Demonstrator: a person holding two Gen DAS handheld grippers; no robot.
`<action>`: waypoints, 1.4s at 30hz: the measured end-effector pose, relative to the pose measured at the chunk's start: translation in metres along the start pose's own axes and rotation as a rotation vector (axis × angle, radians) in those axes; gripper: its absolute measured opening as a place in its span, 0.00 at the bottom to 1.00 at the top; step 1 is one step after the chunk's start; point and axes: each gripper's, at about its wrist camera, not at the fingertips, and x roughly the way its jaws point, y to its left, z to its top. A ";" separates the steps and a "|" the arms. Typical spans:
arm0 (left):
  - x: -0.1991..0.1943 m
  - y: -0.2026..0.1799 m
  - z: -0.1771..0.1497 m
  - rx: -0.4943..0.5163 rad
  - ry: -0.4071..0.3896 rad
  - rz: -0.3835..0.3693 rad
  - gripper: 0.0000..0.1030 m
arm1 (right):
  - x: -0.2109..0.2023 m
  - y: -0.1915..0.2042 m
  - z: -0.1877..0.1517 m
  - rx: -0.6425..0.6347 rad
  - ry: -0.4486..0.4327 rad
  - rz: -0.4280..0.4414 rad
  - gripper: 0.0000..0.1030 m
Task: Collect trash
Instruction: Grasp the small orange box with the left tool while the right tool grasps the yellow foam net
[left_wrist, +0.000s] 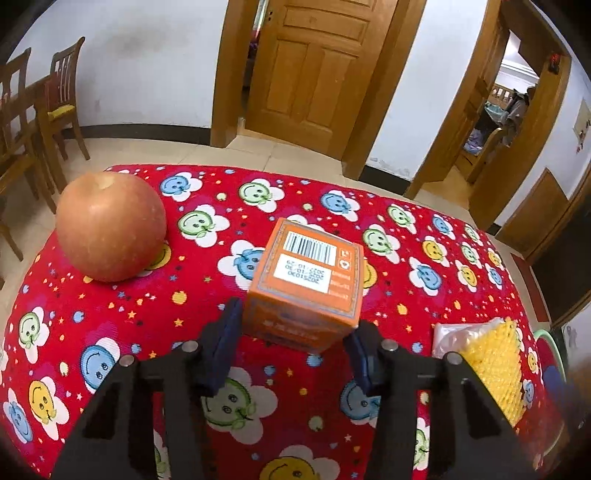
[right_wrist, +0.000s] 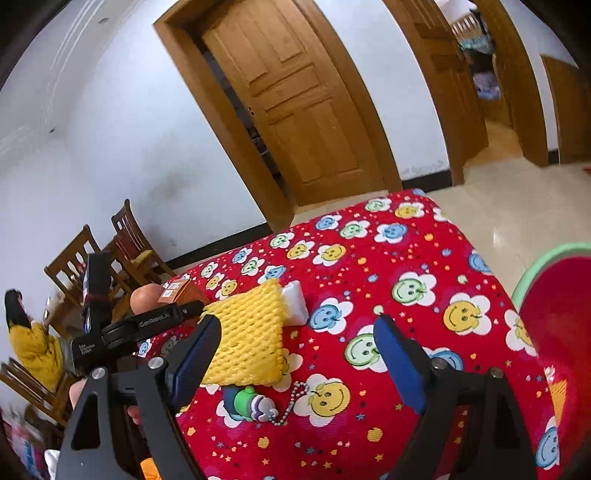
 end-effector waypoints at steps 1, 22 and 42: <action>-0.003 0.000 0.000 -0.001 -0.012 -0.011 0.50 | -0.001 0.002 0.000 -0.010 -0.007 0.003 0.84; -0.043 -0.002 -0.015 0.047 -0.117 0.004 0.50 | 0.001 -0.011 -0.001 0.061 0.013 -0.006 0.84; -0.039 0.000 -0.017 0.027 -0.100 0.012 0.51 | 0.039 0.036 -0.006 -0.150 0.166 -0.087 0.70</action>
